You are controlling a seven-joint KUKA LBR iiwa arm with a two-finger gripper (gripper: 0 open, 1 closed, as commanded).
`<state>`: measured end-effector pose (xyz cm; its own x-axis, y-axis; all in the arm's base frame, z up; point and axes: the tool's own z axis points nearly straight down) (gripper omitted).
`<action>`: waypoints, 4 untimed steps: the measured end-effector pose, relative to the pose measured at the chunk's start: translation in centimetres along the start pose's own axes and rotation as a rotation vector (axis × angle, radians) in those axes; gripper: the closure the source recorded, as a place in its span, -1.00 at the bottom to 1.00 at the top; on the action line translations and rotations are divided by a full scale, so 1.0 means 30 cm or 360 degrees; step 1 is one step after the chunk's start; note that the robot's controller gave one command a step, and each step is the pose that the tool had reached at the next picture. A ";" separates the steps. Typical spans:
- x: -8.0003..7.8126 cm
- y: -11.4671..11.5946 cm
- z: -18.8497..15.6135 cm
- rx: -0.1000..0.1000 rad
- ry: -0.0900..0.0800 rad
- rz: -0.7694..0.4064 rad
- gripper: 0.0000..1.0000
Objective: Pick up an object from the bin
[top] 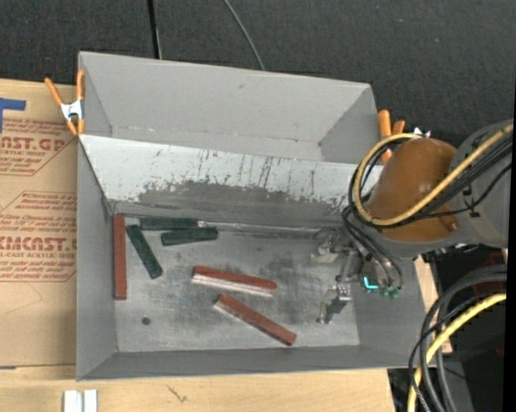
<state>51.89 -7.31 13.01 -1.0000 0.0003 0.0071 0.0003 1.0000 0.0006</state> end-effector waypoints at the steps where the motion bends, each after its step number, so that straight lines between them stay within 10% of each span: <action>1: -0.007 0.001 -0.014 0.0001 -0.0012 -0.0001 -1.00; 2: -0.045 0.222 0.180 0.0003 -0.0025 -0.0304 1.00; 3: -0.039 0.222 0.190 0.0002 -0.0020 -0.0304 -1.00; 4: -0.039 0.222 0.191 0.0003 -0.0020 -0.0304 -1.00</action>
Offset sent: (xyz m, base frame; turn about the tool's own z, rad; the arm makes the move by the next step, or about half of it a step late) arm 0.0092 0.0661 -0.0601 -0.1909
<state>53.03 -0.65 7.29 -0.9819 -0.1894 -0.0057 -0.1894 0.9819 -0.0009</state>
